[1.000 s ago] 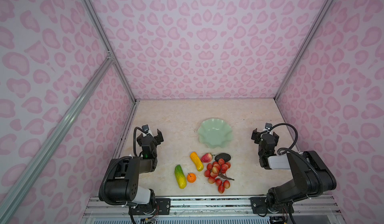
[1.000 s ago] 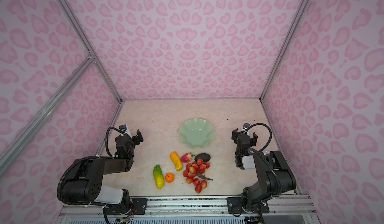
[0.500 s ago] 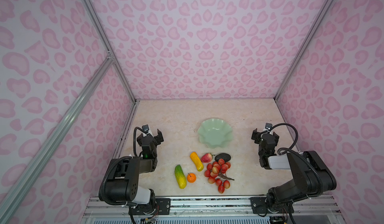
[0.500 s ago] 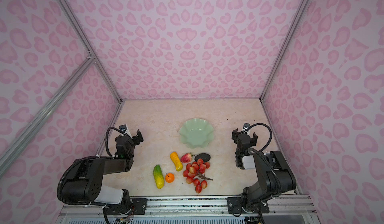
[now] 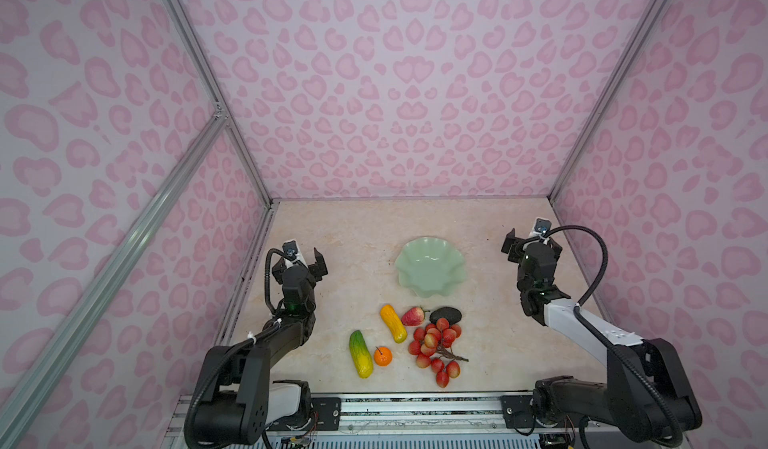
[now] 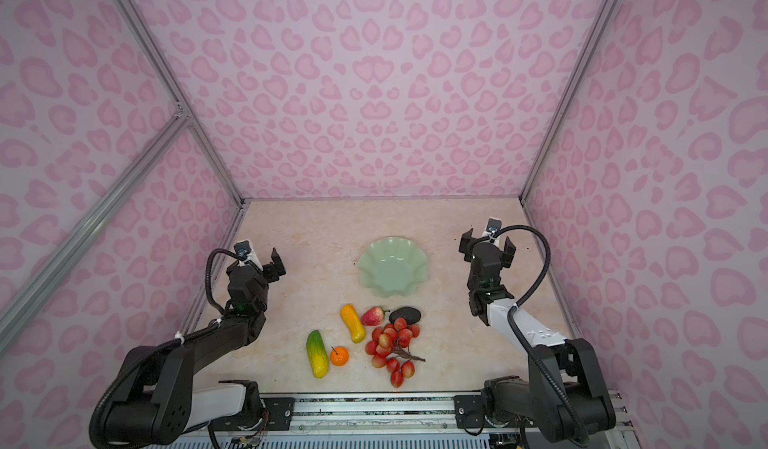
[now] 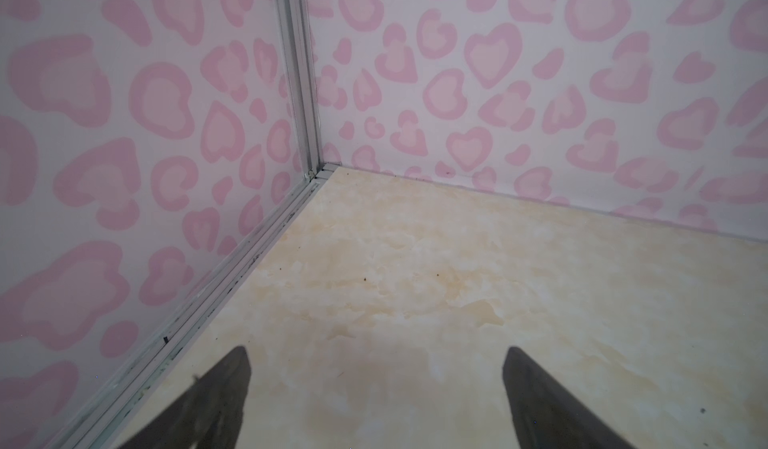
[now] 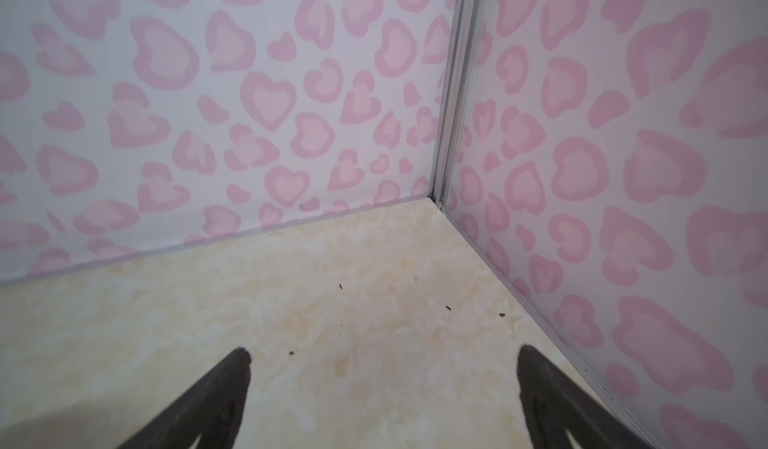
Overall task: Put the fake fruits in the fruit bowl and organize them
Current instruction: 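Reach the right gripper down to the dark avocado beside the bowl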
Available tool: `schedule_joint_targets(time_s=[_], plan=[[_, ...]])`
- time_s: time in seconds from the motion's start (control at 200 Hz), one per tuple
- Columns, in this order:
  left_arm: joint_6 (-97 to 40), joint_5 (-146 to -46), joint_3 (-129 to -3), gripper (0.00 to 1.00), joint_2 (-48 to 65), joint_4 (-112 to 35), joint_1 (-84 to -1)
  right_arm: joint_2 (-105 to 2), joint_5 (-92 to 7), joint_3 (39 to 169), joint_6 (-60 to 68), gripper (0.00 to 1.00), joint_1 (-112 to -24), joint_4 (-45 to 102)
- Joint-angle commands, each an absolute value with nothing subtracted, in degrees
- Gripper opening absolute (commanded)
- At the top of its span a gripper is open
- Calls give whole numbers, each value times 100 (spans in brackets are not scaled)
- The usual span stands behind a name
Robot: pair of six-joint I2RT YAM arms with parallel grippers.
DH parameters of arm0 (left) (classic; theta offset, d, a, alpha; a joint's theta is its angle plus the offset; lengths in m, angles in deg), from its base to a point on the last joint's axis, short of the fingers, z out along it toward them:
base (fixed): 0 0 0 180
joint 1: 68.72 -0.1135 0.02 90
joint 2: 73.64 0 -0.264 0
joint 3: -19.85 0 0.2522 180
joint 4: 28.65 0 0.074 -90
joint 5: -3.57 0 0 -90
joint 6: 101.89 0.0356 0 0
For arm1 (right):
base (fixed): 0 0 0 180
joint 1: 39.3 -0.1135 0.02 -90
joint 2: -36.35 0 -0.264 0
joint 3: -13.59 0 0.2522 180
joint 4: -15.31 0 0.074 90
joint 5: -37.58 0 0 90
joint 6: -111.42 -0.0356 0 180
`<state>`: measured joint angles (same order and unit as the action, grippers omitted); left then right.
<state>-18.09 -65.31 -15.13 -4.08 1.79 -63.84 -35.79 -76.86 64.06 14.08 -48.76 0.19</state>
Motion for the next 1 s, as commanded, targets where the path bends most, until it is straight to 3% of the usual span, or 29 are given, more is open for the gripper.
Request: schedule_joint_targets(time_s=[0.0, 0.24, 0.455, 0.635, 0.995], plan=[[-2568, -6350, -1439, 96, -1152, -552, -6371, -3343, -6957, 6704, 1016, 100, -4911, 2143], [-3491, -6768, -1433, 98, -2532, -2007, -6373, -2410, -4829, 6591, 775, 89, -5229, 3869], [-3565, -6890, -1494, 99, -2983, -2554, -6380, -2126, -5012, 6402, 621, 79, -6714, 5015], [-3670, -7001, -1595, 99, -3025, -2839, -6380, -2269, -4852, 6129, 242, 72, -7586, 4734], [-3768, -7003, -1435, 100, -3456, -3008, -6384, -3229, -4784, 6225, 180, 63, -7960, 4368]])
